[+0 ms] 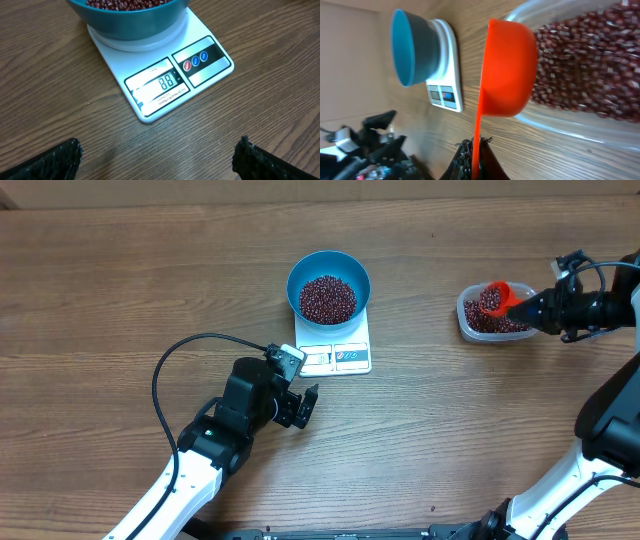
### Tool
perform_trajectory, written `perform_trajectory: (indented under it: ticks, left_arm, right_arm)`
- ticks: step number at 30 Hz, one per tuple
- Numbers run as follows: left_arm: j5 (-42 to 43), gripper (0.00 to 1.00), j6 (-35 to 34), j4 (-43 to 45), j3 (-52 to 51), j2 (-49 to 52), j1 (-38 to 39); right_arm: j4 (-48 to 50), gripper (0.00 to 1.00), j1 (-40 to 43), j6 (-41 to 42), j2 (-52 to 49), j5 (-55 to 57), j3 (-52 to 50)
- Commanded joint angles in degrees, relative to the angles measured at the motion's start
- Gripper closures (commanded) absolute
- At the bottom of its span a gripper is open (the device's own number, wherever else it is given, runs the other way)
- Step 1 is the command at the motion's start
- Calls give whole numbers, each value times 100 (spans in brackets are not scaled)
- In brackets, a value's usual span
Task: Scoop item into bowl and weigh 150g on scale
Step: 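Dip the red scoop into the beans and scoop with the right gripper, then carry the filled scoop left over the teal bowl with the right gripper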
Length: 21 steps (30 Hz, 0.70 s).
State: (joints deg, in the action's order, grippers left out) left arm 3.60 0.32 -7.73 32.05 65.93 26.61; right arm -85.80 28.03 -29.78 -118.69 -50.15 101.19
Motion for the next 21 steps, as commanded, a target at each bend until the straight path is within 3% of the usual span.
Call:
perform_trajectory:
  ticks: [1, 10, 21]
  left_arm:
    - [-66, 1, -33, 2, -9, 39, 4]
    - [-66, 0, -33, 2, -9, 39, 4]
    - [-66, 0, -33, 2, -9, 39, 4]
  right_arm:
    - [-7, 96, 0, -26, -46, -614, 15]
    - [-68, 96, -208, -26, -46, -1473, 15]
    - [177, 96, -1504, 127, -46, -1556, 105]
